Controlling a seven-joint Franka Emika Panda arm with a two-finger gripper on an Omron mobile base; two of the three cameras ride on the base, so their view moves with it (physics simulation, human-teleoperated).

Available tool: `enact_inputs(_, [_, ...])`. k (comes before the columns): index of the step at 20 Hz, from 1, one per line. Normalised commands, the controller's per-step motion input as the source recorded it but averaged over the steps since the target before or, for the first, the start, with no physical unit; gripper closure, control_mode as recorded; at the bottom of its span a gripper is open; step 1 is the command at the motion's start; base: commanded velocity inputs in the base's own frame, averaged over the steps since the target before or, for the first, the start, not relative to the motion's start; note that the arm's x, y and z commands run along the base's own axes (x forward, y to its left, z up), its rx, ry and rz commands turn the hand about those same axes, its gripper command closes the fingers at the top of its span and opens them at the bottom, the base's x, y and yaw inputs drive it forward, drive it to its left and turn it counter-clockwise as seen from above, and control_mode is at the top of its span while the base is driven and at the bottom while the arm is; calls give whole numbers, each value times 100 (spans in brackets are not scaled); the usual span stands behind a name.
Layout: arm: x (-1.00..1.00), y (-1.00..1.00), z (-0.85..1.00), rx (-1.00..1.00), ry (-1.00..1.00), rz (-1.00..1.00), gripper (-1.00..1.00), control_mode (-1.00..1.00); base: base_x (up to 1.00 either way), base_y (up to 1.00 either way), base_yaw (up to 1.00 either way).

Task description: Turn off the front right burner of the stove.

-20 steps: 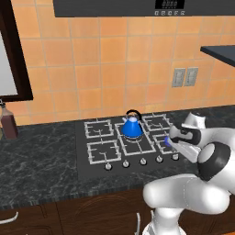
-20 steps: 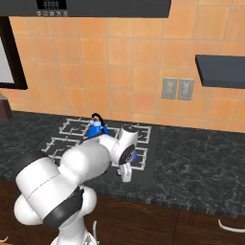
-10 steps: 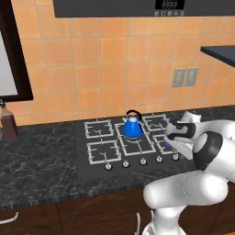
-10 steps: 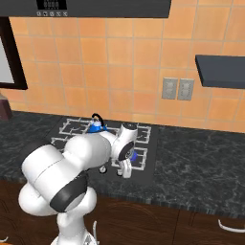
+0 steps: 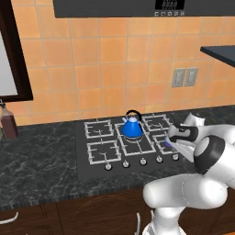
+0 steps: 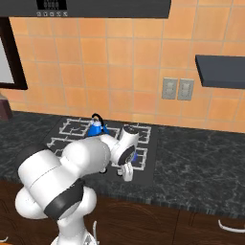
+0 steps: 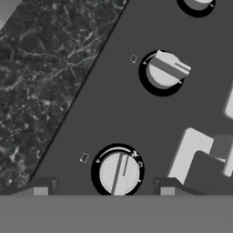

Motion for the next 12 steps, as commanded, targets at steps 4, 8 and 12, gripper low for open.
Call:
enact_inputs(4, [-23,0,-12,0,-1,0,-100,-100,0,0,0])
enact_inputs(8, [-21,4,-10,0,0,0,-100,-100,0,0,0])
enact_inputs(12, [-1,3,-9,0,0,0,-100,-100,0,0,0])
